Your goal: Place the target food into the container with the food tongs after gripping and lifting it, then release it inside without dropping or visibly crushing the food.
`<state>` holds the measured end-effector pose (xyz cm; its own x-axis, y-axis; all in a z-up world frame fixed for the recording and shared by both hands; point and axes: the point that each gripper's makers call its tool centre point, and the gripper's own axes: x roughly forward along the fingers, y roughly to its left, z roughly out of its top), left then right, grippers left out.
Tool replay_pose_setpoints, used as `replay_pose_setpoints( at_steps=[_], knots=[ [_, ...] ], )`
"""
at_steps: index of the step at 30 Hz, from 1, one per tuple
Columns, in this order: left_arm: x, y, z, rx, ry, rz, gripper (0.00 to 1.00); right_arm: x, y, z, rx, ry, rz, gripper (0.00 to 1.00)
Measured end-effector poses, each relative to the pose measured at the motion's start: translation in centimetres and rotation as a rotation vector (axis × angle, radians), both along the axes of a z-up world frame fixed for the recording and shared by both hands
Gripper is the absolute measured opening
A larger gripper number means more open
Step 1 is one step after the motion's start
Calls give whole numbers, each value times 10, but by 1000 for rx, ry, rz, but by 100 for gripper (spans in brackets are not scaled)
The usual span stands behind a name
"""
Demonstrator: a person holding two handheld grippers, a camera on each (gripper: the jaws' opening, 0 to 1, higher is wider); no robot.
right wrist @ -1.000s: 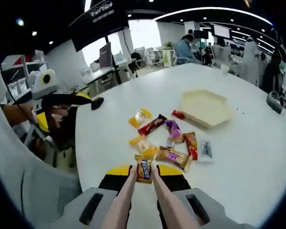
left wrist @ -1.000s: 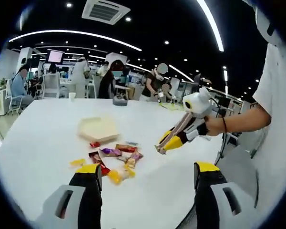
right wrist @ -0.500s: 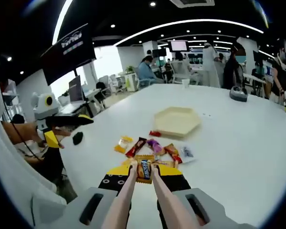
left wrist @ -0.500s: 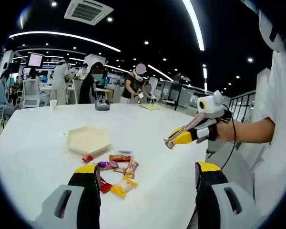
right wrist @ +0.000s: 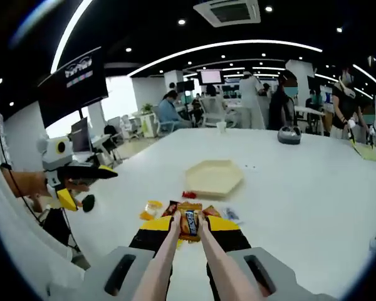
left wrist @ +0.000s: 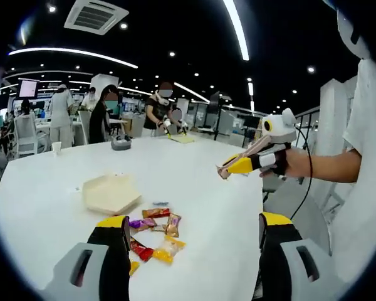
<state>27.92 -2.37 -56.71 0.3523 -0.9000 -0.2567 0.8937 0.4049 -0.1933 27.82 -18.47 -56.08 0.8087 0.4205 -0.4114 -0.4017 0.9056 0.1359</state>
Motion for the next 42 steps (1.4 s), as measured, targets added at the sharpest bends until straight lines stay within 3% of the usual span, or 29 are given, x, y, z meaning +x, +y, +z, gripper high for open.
replay_pose_setpoints(
  at_steps=[4,9,11,17,27,32,42],
  knots=[
    [2,2,2,7,-11,12,88,3,-1,7,-17,-33,-32,18],
    [-2,7,0,23,-14,23,88,6,3,8,2,-22,-25,18],
    [0,11,-2,29,-4,48,88,10,6,9,14,-9,-18,18],
    [1,18,-3,27,0,65,89,29,10,20,8,-45,-14,18],
    [9,40,0,14,-4,134,90,80,14,36,3,-64,0,18],
    [10,46,-15,36,24,143,91,107,16,40,-17,-80,-2,18],
    [19,45,-15,24,28,183,99,170,23,36,-43,-74,25,19]
  ],
)
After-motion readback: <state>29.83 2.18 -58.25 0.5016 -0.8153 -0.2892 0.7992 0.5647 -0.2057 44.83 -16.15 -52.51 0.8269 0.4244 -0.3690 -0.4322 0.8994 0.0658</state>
